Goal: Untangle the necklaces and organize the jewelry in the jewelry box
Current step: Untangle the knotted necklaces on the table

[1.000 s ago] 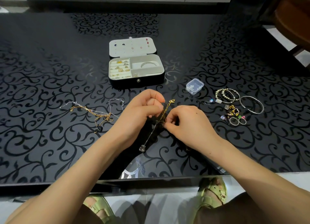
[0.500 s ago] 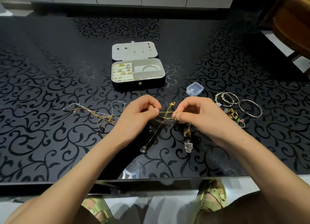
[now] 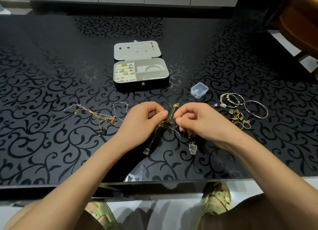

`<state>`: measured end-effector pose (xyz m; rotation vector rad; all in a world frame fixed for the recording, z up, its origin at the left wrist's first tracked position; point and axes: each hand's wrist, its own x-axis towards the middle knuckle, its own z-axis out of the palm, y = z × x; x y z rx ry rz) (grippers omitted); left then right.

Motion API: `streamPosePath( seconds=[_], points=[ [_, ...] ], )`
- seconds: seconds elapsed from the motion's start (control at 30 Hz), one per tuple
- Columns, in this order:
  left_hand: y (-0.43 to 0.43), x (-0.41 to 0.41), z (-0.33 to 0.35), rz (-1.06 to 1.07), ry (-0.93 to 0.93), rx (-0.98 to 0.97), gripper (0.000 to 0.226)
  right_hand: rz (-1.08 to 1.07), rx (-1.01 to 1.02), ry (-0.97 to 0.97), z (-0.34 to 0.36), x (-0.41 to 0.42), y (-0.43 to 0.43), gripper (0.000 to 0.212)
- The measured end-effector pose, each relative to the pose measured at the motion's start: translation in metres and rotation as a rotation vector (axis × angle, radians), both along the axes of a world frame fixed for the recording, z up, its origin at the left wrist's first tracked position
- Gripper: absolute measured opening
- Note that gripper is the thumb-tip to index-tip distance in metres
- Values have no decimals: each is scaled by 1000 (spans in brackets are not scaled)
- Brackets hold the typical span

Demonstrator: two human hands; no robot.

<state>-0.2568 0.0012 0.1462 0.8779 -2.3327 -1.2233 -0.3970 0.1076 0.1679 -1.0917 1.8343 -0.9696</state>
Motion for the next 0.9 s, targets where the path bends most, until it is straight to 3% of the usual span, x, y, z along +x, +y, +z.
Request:
streamPosePath(
  seconds=[0.23, 0.37, 0.43, 0.5, 0.6, 0.73, 0.83, 0.9],
  points=[
    [-4, 1, 1, 67, 107, 94, 18, -7, 66, 118, -6, -7, 3, 15],
    [0, 2, 5, 19, 147, 169, 17, 24, 74, 473, -8, -5, 4, 14],
    [2, 1, 6, -13, 139, 176, 16, 43, 40, 622, -6, 0, 4, 27],
    [2, 1, 6, -35, 129, 172, 13, 79, -26, 576, -4, 2, 2, 32],
    [2, 2, 6, -65, 123, 157, 11, 108, -90, 466, -2, 8, -3, 12],
    [-2, 8, 12, -111, 119, 162, 10, 81, -99, 389, 5, 9, 1, 16],
    [-10, 15, 11, -100, 46, 86, 23, 164, -85, 420, 11, 13, 12, 14],
    [-15, 19, 6, -31, 0, -19, 19, 254, -65, 519, 10, 20, 18, 14]
  ],
)
